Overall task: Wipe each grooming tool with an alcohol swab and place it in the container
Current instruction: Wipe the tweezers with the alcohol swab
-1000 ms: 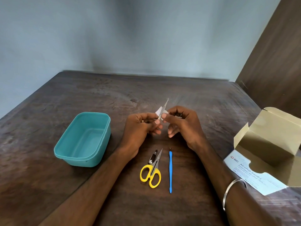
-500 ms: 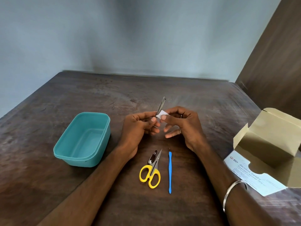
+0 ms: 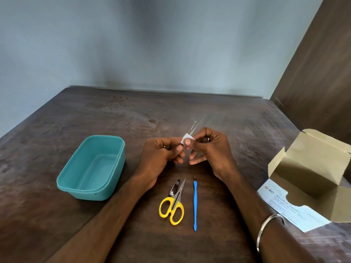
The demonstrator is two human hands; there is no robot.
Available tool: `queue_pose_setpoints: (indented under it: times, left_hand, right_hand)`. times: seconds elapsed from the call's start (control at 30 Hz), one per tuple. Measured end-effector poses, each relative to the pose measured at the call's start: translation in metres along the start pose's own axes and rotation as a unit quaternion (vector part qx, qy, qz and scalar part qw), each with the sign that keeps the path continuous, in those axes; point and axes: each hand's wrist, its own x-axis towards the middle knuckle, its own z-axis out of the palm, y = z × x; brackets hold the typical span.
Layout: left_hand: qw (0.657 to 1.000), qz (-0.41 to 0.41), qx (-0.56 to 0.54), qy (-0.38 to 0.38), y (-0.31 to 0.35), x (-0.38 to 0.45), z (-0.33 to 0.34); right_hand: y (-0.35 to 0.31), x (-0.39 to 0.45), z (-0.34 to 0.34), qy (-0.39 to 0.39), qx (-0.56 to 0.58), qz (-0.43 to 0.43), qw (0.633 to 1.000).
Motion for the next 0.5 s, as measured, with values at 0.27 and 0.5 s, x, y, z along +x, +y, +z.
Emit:
queue_pose_setpoints:
  times: [0.27,0.5]
  left_hand:
    - [1.000,0.002,0.015,-0.003,0.0008,-0.0012,-0.0004]
    - [1.000,-0.005,0.012,0.005,0.0011,0.0004,0.0004]
  right_hand:
    - [0.0024,0.0008,0.0009,-0.011,-0.016,0.001,1.000]
    - [0.0000,0.0027,-0.0037,0.046,0.025,-0.026,0.998]
